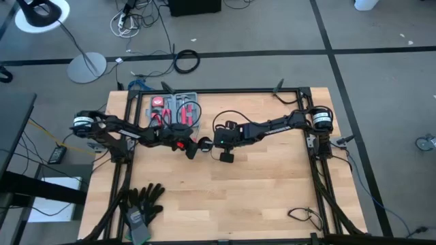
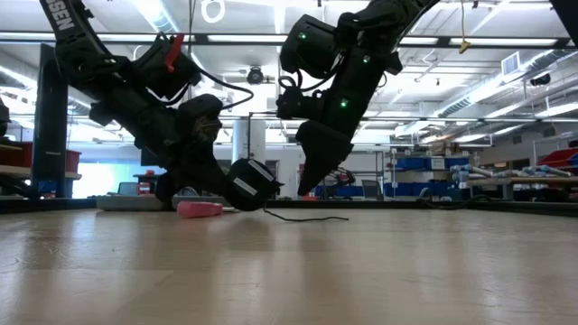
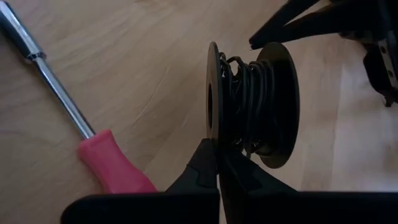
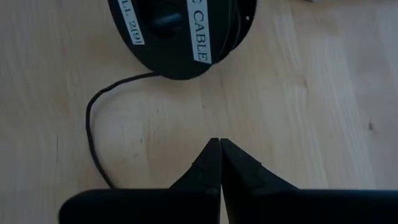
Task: Coil cords
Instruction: Coil the black wire onto the spool
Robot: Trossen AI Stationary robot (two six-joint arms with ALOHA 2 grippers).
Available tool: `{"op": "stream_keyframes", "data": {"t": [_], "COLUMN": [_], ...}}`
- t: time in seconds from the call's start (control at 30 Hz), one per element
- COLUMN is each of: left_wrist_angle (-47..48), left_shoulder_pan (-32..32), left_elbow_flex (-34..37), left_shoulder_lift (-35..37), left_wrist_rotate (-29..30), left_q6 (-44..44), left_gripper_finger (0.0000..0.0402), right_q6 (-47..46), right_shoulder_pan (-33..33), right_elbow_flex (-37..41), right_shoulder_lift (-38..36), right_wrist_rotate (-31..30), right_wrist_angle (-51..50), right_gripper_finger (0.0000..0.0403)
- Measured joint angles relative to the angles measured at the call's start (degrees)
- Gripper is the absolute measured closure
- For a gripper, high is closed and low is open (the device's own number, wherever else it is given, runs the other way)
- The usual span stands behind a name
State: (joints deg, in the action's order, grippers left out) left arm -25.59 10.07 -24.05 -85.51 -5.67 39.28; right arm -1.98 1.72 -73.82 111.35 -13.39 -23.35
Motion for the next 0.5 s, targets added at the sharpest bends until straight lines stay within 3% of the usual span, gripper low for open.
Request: {"op": "stream_keyframes", "data": {"t": [0.27, 0.5], "left_wrist_angle": [-0.41, -0.46], "left_shoulder_pan": [0.00, 0.00], "left_elbow_flex": [-0.02, -0.04], "left_shoulder_lift": [-1.62, -1.62], "left_wrist_rotate": [-0.33, -0.48], "left_q6": [0.07, 0.07], "left_gripper_finger": [0.0401, 0.0401], "right_q6": [-3.78, -10.10], "right_shoulder_pan": [-1.26, -2.73], "right_elbow_flex": [0.64, 12.44], "right_shoulder_lift": [-1.33, -15.58], "right_wrist_rotate": [-4.60, -8.41], "right_wrist_angle": [-8.08, -8.57], "right_gripper_finger": [0.0403, 0.0403]}}
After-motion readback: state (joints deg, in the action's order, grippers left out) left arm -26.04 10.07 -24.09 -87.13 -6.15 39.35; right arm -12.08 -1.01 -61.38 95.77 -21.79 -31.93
